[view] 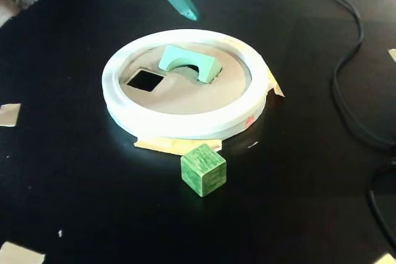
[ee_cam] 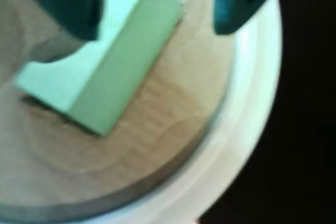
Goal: Pick up the U shape block and drop it in corresponding U shaped hole
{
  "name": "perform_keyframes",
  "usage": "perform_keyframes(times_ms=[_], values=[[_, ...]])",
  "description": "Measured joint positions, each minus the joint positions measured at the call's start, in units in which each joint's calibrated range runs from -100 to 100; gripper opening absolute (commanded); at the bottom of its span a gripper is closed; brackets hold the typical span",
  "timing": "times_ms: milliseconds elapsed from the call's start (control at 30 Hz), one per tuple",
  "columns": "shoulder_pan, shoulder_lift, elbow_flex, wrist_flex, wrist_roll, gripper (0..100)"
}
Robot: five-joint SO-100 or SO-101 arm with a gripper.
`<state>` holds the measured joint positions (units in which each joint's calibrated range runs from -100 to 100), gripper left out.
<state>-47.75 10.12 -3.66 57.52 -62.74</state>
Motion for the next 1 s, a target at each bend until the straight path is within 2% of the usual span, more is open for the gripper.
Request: perform_keyframes(times_ms=[67, 200, 333, 567, 867, 1000], values=[[-3.0, 0.0, 0.0, 0.0, -0.98, 83], [-4.7, -0.09, 0.0, 0.0, -2.59, 85], [-5.89, 0.0, 0.0, -3.3, -4.79, 86], [-11.39, 7.22, -0.1, -19.69, -9.23, 86], [-11.99, 7.94, -0.1, -22.41, -10.26, 84], [-11.99, 9.45, 0.29, -22.99, -10.35, 86]])
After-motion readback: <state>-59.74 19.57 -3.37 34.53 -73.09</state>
